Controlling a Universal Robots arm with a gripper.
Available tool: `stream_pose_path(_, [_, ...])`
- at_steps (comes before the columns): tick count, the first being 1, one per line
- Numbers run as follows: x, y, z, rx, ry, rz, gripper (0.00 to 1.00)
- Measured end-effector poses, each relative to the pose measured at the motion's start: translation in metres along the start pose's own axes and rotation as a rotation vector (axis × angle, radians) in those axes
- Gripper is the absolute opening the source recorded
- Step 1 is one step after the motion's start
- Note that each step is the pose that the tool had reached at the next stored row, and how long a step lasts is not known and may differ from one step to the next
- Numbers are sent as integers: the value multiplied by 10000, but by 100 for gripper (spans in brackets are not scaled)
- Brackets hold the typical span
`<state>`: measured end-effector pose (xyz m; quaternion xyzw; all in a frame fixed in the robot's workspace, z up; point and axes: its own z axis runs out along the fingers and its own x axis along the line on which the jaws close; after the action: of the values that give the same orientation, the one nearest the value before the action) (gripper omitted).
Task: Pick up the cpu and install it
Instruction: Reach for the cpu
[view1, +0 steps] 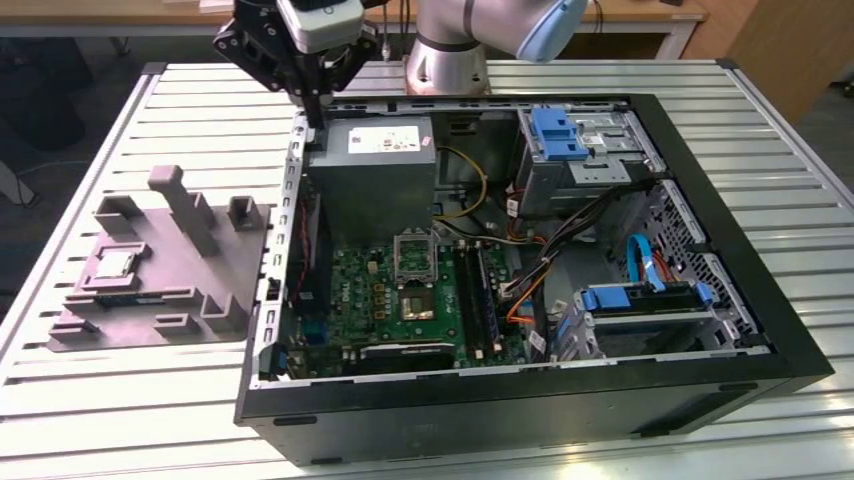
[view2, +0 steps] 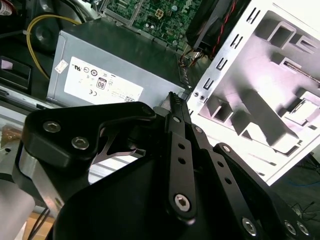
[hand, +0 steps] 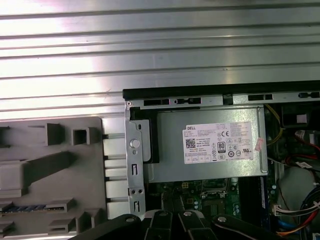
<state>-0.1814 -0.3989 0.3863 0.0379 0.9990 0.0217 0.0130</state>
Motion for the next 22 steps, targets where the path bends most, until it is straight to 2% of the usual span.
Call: stream_pose_path(22, [66, -6, 15, 0, 0, -1, 11])
